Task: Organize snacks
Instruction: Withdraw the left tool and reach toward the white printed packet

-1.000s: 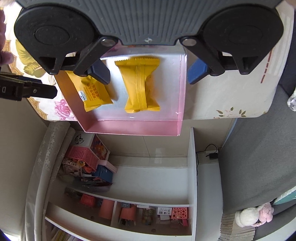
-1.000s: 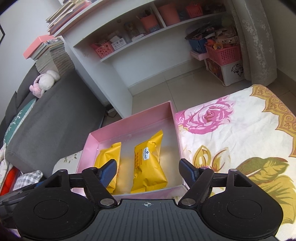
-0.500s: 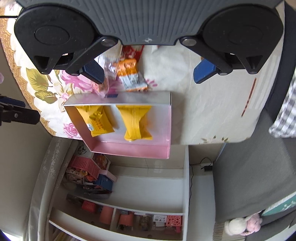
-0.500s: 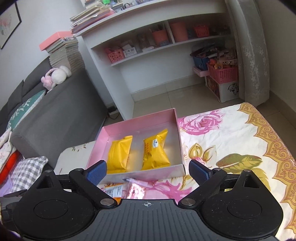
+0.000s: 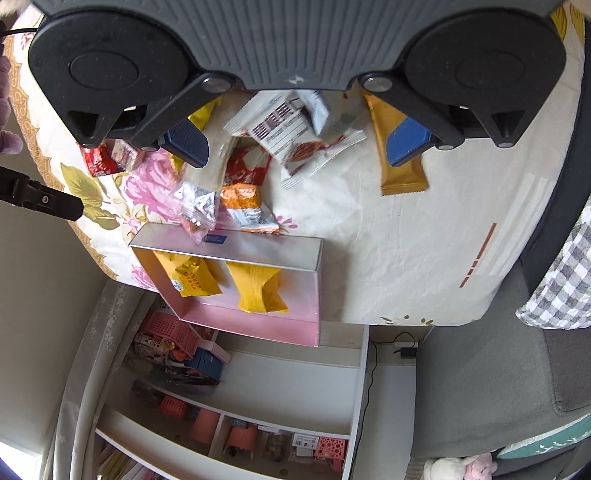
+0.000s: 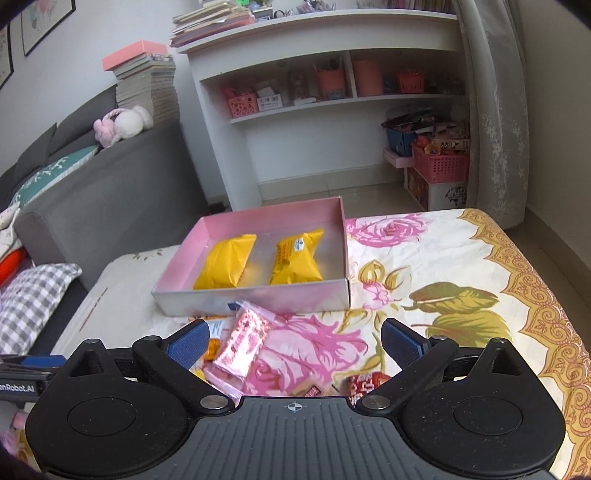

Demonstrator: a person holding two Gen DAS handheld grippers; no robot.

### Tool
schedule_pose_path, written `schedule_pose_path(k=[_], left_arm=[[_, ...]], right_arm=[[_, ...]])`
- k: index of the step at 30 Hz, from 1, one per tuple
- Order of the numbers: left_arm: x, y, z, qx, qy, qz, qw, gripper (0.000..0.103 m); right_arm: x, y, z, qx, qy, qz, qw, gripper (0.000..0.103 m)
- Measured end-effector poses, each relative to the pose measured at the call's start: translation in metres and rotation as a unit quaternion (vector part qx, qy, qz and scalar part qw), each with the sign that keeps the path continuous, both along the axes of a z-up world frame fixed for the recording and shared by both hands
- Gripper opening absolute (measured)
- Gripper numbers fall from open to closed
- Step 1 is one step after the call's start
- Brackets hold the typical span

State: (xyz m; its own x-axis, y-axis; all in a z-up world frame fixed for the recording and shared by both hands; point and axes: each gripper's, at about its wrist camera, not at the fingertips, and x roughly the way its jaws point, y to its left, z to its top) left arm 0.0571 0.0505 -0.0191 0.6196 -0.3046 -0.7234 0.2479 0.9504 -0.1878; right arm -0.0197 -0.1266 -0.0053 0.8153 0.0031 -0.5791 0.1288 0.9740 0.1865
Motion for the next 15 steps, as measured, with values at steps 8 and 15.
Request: schedule_pose_path(k=[8,15], left_arm=[[-0.019,0.034,-0.016,0.004,-0.013,0.005,0.9999,0.103],[-0.03,0.05,-0.026,-0.015,-0.009,-0.01,0.9998,0.103]], right_arm=[[-0.015,0.001,-0.021,-0.019,-0.004,0.021,1.0,0.1],[-0.023,0.013,-0.037,-0.029,0.002,0.065,0.997,0.1]])
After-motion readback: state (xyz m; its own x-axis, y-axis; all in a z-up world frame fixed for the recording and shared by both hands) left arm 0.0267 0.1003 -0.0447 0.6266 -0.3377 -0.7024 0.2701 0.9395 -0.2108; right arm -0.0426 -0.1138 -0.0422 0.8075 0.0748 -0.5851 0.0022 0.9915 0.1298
